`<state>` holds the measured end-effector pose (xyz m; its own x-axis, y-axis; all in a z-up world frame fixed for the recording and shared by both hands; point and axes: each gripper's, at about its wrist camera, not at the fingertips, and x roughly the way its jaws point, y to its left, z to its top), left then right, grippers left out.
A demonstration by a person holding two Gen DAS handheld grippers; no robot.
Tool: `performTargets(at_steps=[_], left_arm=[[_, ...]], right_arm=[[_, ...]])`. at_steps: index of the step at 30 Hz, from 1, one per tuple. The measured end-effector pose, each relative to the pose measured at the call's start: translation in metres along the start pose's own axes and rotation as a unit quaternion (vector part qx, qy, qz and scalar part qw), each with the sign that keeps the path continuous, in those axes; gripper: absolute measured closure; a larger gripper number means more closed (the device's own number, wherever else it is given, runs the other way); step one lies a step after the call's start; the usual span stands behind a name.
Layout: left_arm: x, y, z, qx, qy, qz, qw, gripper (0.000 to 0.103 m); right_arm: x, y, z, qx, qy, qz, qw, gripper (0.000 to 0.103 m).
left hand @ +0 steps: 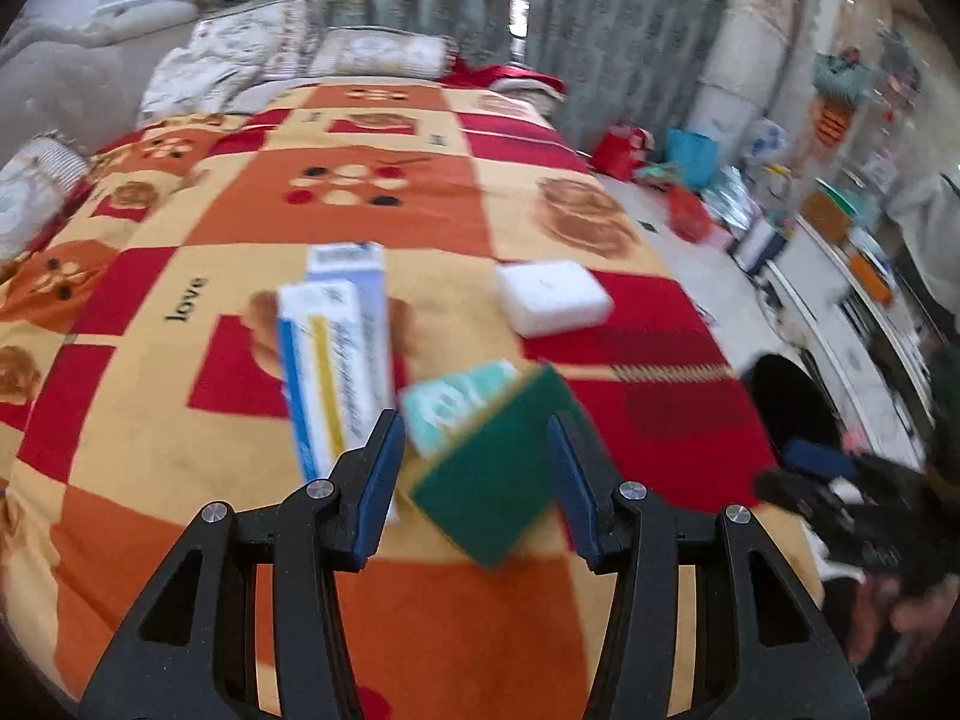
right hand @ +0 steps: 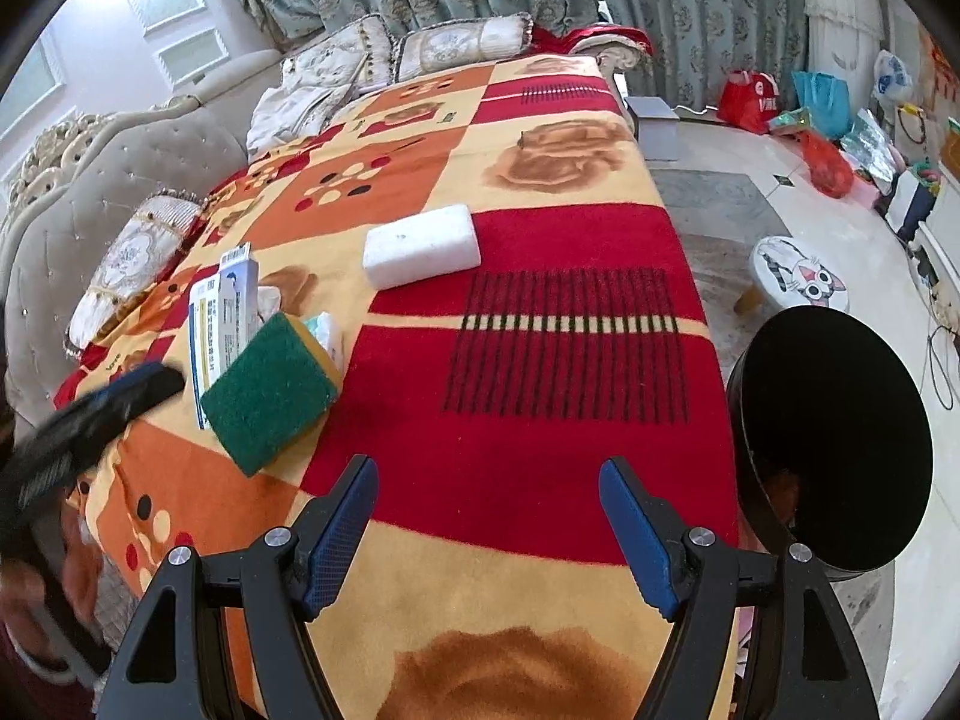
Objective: Collect trash
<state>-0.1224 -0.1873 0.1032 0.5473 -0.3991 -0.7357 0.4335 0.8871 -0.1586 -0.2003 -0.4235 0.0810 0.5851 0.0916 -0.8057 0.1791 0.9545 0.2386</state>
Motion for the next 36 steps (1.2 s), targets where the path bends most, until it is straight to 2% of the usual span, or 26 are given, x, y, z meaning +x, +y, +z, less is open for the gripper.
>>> performTargets(at_steps=[2,6,10,14,18,21,23,25,27,31,34,36], left_arm=[[0.022,0.012,0.003,-0.012,0.028,0.015,0.9994,0.055],[0.036,0.009,-0.017,-0.031,0.081,-0.033,0.9957,0.055],[0.005,-0.025,-0.039,0.004,0.055,-0.087,0.9947,0.055],[-0.014,-0.053,-0.047,0.027,0.065,-0.163,0.9841,0.055],[-0.02,-0.055,-0.047,0.044,0.06,-0.15,0.9859,0.055],[-0.018,-0.039,-0.042,0.027,0.057,-0.133,0.9891,0.055],[-0.01,-0.027,-0.039,0.02,0.058,-0.109,0.9921,0.055],[0.004,-0.013,-0.04,0.014,0.065,-0.058,0.9961,0.055],[0.018,0.002,-0.045,-0.003,0.084,-0.044,0.9955,0.055],[0.034,0.015,-0.05,-0.018,0.103,-0.036,0.9938,0.055],[0.035,0.013,-0.052,-0.019,0.105,-0.054,0.9928,0.055],[0.031,0.01,-0.054,-0.018,0.107,-0.071,0.9915,0.055]], right_arm=[[-0.001,-0.001,0.0,0.002,-0.002,0.001,1.0,0.029],[-0.004,-0.006,0.0,0.004,-0.006,-0.003,1.0,0.029],[-0.006,-0.017,0.003,0.018,-0.009,-0.012,1.0,0.029],[-0.006,-0.023,0.004,0.035,-0.008,-0.012,0.999,0.028],[-0.009,-0.02,0.001,0.03,-0.008,-0.012,0.999,0.028],[-0.008,-0.017,-0.002,0.021,-0.003,-0.011,1.0,0.028],[-0.005,-0.016,-0.005,0.019,0.002,-0.01,1.0,0.028],[-0.001,-0.015,-0.007,0.017,0.012,-0.004,1.0,0.028],[0.005,-0.009,-0.011,0.004,0.028,-0.002,1.0,0.028],[0.023,0.004,-0.024,-0.034,0.07,-0.008,0.997,0.028],[0.041,0.013,-0.029,-0.05,0.091,-0.011,0.995,0.028],[0.049,0.017,-0.028,-0.052,0.09,-0.01,0.995,0.028]])
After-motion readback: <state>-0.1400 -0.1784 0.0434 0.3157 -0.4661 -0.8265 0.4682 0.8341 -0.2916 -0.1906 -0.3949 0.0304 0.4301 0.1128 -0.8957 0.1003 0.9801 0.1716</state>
